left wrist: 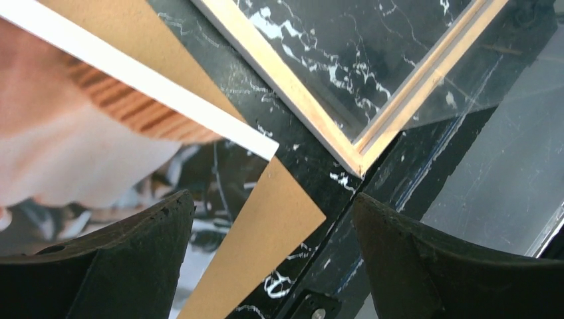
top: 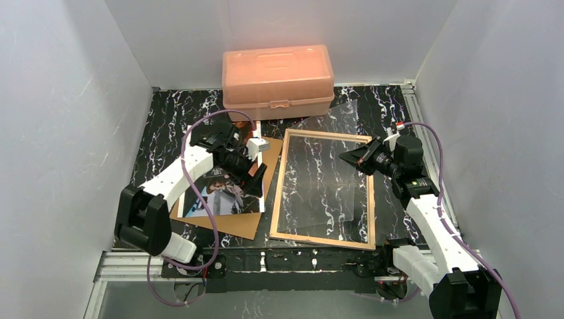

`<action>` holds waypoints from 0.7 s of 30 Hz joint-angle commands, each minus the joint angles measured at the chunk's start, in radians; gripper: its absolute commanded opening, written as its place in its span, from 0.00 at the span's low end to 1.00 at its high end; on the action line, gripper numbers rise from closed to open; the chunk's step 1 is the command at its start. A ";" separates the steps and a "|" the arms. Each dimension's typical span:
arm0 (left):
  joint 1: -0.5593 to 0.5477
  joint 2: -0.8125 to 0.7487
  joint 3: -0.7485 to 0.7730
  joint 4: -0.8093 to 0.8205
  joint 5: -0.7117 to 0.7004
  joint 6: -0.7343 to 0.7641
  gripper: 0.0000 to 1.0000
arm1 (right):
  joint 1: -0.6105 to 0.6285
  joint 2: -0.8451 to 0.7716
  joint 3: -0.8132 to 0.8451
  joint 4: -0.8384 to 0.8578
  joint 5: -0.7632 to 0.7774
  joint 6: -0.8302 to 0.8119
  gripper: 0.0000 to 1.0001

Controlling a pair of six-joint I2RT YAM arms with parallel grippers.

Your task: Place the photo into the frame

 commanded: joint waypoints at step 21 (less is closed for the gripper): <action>-0.149 0.344 0.053 0.330 0.006 -0.307 0.48 | 0.000 0.001 0.145 -0.126 0.032 -0.100 0.01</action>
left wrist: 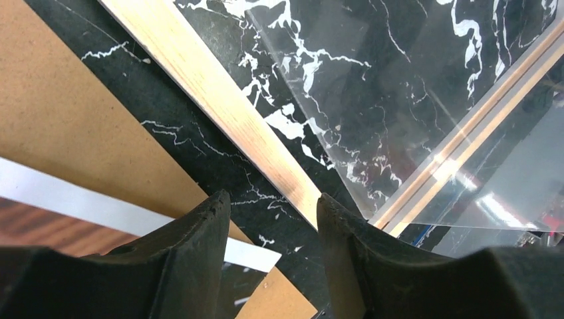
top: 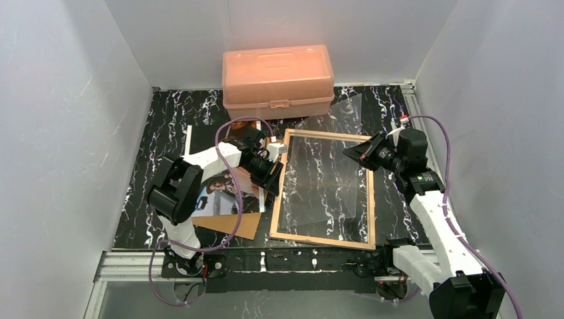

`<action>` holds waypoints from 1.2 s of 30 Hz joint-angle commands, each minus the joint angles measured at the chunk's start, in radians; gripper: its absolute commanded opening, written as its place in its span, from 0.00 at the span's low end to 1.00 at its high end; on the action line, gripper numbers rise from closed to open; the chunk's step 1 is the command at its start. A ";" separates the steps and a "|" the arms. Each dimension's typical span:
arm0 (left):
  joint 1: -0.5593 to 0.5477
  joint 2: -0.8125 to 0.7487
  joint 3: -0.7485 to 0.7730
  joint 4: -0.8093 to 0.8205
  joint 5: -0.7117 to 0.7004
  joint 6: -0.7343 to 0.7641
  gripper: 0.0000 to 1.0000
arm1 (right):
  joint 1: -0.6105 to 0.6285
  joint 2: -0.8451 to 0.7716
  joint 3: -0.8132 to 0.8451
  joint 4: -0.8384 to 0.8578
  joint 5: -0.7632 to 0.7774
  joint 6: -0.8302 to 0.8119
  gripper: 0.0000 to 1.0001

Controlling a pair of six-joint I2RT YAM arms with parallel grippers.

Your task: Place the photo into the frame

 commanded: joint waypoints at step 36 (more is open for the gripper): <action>-0.010 0.049 0.005 0.046 -0.003 -0.062 0.26 | 0.000 -0.014 -0.070 0.118 -0.067 0.047 0.01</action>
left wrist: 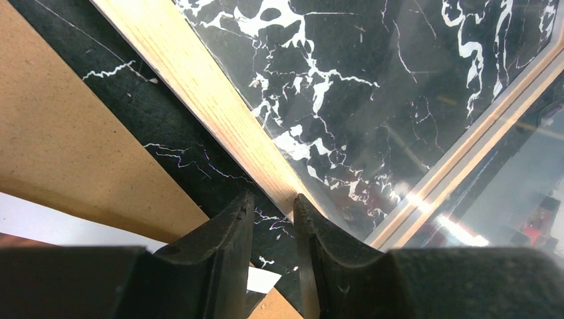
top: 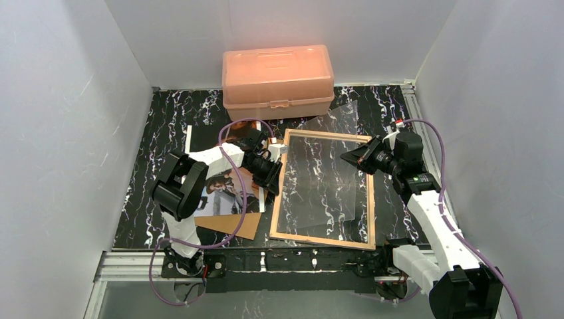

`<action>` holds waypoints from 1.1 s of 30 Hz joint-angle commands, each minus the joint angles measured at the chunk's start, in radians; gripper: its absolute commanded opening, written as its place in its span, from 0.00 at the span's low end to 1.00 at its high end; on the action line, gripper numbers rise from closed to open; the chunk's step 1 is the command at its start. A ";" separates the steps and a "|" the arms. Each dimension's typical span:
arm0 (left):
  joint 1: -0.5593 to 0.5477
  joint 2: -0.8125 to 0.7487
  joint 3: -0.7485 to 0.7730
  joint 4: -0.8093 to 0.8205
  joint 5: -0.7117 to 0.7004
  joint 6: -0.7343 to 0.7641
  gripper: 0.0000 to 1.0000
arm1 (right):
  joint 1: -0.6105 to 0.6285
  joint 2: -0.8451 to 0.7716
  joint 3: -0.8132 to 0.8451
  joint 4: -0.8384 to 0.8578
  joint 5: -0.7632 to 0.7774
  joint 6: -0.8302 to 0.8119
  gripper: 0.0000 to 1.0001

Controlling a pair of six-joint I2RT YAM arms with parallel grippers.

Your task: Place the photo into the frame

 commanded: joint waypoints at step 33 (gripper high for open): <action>-0.005 -0.037 0.004 -0.036 -0.008 0.016 0.18 | 0.000 -0.067 -0.054 0.013 -0.009 0.011 0.01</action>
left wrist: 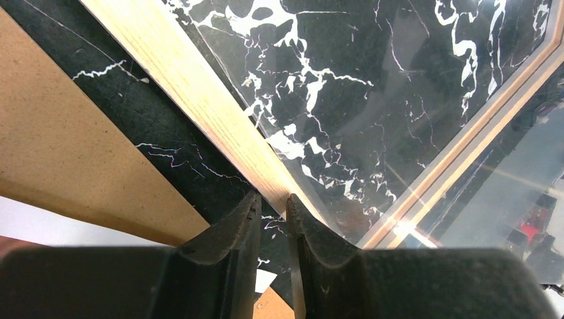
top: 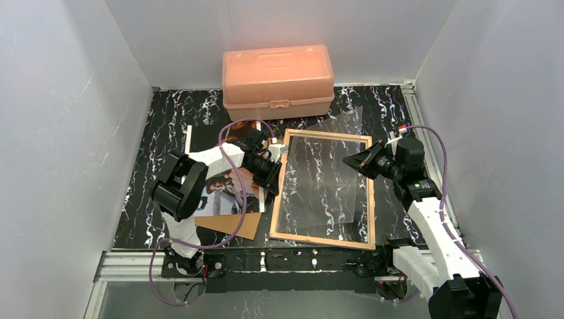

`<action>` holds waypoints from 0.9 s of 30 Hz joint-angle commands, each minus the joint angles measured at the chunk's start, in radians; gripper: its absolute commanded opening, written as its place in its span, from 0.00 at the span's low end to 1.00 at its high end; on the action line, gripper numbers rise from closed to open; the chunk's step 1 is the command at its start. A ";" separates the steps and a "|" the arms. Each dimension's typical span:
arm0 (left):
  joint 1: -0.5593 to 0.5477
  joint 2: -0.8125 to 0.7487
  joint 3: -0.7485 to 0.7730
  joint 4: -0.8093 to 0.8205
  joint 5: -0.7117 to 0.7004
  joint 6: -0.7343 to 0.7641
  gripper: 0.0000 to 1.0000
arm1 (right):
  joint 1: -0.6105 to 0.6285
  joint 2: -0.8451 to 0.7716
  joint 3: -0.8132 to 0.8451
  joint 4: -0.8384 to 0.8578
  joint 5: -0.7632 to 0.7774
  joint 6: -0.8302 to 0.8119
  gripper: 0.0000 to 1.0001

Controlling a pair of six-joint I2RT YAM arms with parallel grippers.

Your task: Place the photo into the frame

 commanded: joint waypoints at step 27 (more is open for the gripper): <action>-0.004 -0.036 0.007 -0.044 -0.016 0.022 0.14 | 0.003 0.048 0.005 0.104 -0.083 -0.049 0.01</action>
